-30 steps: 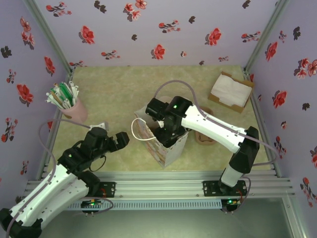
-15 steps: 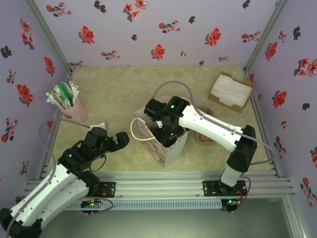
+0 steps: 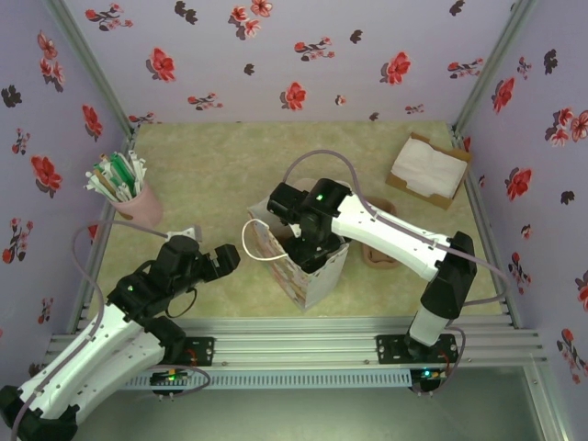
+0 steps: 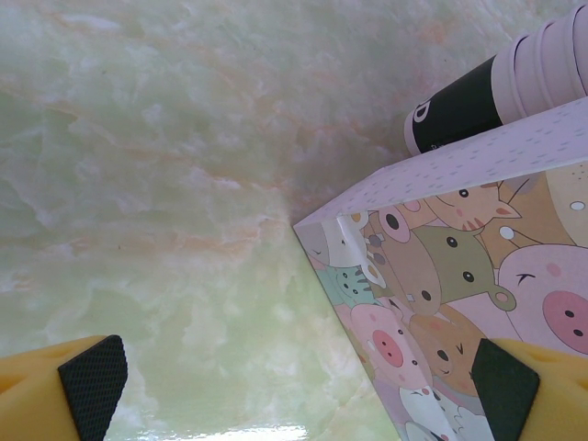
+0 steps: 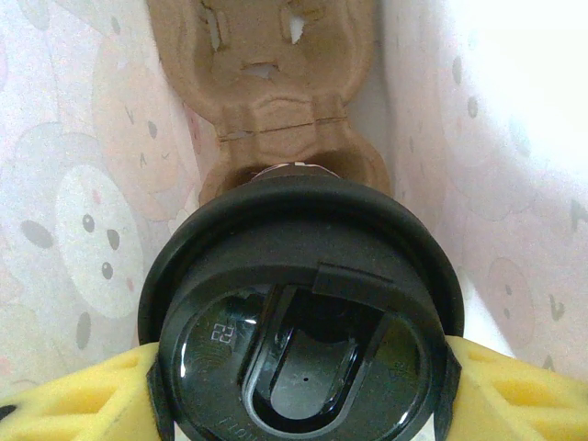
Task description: Pack the takeout coffee
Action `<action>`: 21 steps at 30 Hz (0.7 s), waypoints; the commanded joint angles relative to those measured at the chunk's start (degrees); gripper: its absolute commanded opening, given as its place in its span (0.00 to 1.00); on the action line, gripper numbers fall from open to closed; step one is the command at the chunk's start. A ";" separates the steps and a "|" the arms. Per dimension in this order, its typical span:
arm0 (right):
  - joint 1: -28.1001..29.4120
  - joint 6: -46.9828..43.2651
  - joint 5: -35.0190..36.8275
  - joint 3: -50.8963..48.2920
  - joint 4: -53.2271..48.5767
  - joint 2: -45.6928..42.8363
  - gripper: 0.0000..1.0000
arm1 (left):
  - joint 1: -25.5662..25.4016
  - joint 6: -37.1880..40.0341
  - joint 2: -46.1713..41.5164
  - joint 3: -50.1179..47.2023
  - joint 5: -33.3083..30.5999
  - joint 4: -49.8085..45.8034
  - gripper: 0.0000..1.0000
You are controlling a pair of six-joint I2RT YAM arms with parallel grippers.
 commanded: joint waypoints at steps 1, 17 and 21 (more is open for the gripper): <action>-0.34 -0.90 -1.02 -0.12 -0.36 0.71 0.65 | 0.03 -0.11 0.39 -0.02 -0.72 0.47 0.99; -0.33 -1.10 -1.52 0.44 -1.10 1.09 0.66 | 0.11 -0.07 0.43 -0.10 -0.79 0.62 0.99; -0.47 -1.10 -1.76 -0.12 -0.43 1.09 0.66 | 0.09 -0.11 0.49 -0.24 -0.77 0.65 0.99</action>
